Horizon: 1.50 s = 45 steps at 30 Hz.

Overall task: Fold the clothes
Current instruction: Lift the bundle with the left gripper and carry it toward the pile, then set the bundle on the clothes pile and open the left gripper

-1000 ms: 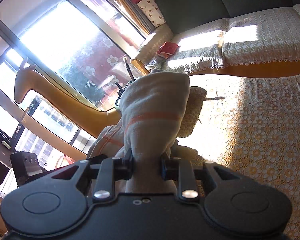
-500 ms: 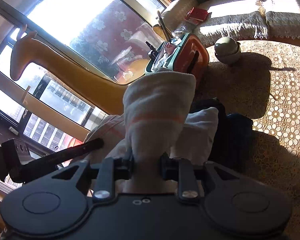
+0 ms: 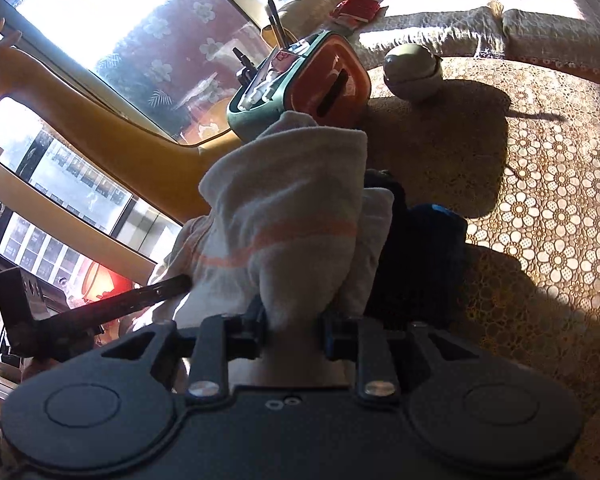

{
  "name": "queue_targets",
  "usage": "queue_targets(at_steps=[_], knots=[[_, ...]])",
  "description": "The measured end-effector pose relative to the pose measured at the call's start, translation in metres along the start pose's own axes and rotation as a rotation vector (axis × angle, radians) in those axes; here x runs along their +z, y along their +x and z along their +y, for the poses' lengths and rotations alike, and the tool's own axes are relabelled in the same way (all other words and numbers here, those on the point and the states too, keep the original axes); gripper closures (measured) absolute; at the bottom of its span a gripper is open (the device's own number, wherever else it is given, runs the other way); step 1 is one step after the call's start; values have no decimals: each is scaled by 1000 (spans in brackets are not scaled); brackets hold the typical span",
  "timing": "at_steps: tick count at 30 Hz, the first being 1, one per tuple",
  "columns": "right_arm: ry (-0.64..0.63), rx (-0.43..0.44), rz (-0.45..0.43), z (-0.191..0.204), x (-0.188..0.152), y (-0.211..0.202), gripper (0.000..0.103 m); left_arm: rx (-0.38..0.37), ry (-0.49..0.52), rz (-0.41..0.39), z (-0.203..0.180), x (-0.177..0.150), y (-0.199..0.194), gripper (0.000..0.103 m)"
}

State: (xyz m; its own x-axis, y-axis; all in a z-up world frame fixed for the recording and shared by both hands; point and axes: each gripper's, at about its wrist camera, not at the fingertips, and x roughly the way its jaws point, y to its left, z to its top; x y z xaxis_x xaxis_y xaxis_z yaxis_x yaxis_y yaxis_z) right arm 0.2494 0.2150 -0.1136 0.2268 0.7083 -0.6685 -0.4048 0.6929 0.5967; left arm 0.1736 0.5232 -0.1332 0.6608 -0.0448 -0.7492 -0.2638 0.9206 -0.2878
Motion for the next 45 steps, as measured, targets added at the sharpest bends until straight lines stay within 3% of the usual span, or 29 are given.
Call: queue_targets(at_steps=[8, 9, 10, 11, 13, 15, 21, 24, 28, 32, 35, 41, 45], knots=[[13, -28, 1, -5, -6, 8, 0, 47, 8, -3, -8, -8, 6, 72], [10, -30, -2, -4, -7, 8, 0, 62, 20, -19, -11, -9, 3, 62], [8, -25, 3, -2, -6, 7, 0, 84, 32, -39, -13, -10, 0, 42], [7, -15, 15, -2, -6, 6, 0, 98, 39, -59, -15, -11, -5, 34], [19, -9, 26, -1, -3, 2, 0, 61, 42, -103, -18, -11, -17, 29], [8, -32, -17, 3, -3, -10, 0, 39, 53, -144, -26, -11, -32, 24], [-28, -22, -109, 6, -5, -58, 0, 74, 181, -250, -77, -20, -79, 21], [-62, -35, -153, 4, -14, -87, 0, 98, 227, -324, -113, -34, -103, 12], [-117, -79, -206, -4, -34, -129, 0, 72, 244, -414, -156, -55, -127, 3], [-141, -106, -266, -13, -57, -176, 0, 36, 200, -499, -196, -81, -143, 0], [-166, -144, -332, -20, -81, -216, 0, -20, 207, -498, -230, -105, -147, 0], [-195, -269, -498, -46, -139, -289, 0, -59, 305, -433, -307, -165, -139, 0], [-169, -377, -540, -71, -171, -326, 0, -64, 365, -426, -351, -195, -142, 0]])
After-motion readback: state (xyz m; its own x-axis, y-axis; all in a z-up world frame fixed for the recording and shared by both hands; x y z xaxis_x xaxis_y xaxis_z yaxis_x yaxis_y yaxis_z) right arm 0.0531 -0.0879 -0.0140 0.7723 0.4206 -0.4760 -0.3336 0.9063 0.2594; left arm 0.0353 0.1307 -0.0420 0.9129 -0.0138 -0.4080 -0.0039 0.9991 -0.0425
